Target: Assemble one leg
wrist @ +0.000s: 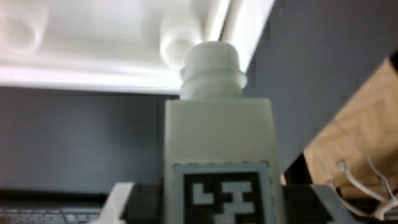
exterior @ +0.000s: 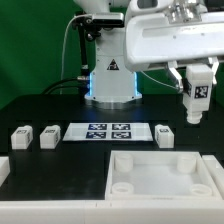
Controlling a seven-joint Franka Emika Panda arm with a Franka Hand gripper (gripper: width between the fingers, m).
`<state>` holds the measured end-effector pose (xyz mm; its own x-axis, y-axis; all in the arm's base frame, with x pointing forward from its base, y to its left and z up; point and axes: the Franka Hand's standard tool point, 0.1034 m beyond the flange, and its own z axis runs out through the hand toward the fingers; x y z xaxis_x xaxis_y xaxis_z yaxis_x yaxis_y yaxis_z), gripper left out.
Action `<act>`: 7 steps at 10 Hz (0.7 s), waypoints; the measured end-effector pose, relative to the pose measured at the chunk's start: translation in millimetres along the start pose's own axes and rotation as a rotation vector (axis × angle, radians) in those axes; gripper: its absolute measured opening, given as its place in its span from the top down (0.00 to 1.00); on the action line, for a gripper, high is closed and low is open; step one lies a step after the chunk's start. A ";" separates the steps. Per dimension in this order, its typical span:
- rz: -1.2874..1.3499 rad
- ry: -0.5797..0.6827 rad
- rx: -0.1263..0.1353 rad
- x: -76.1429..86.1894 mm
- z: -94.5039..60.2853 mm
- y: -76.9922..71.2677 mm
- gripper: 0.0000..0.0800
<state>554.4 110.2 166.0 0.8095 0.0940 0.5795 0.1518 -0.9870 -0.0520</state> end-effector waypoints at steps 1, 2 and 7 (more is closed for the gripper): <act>-0.001 0.033 -0.003 9.5 -6.2 0.5 0.64; -0.001 0.029 -0.003 6.1 -4.0 0.7 0.64; -0.078 0.066 0.001 73.7 37.0 17.1 0.64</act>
Offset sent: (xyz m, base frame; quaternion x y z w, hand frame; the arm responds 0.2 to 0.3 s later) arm 0.0549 -0.0058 -0.0138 0.0199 0.0663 -0.0694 0.9952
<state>637.6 105.1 177.8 0.7562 0.1617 0.6340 0.2136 -0.9769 -0.0057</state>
